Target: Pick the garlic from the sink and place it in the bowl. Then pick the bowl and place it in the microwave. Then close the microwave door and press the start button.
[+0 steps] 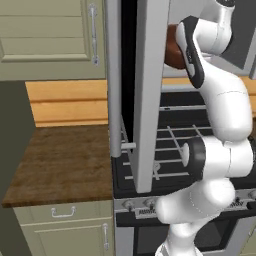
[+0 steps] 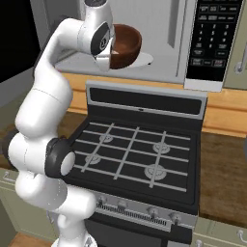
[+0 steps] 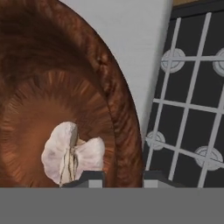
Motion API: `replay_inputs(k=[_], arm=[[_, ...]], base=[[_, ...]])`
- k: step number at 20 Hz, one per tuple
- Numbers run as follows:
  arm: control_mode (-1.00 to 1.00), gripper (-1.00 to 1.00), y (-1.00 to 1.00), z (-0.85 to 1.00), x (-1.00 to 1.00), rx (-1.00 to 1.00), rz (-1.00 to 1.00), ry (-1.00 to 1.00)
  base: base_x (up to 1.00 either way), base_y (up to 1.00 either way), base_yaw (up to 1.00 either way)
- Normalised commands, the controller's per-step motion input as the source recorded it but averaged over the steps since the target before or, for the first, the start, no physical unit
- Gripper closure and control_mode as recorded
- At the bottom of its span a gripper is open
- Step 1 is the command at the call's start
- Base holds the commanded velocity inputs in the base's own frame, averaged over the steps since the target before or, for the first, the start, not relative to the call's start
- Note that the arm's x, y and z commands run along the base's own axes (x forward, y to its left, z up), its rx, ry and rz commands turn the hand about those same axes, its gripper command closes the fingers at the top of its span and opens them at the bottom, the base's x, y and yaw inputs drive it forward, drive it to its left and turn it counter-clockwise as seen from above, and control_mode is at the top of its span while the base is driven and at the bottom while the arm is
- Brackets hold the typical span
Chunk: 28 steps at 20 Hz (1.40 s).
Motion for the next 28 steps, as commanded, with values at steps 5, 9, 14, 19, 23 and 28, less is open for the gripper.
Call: replay_inputs(k=[5,9,14,19,23,28], arm=[[-1.0,1.0,-0.17,0.0,0.73,0.0,0.0,0.01],[-1.0,1.0,-0.09,-0.03,0.38,0.0,0.0,0.0],[-1.0,-1.0,-0.09,-0.24,0.09,0.0,0.0,0.0],[-1.0,-1.0,-0.01,-0.06,-0.01,0.0,0.0,-0.21],[-1.0,-1.0,0.0,-0.03,-0.22,0.02,0.02,-0.33],[-1.0,-1.0,0.01,-0.15,-0.58,0.01,0.04,-0.31]], base=[[0.0,0.0,0.0],[0.0,0.0,0.0],[0.0,0.0,0.0],[0.0,0.0,0.0],[0.0,0.0,0.0],[0.0,0.0,0.0]])
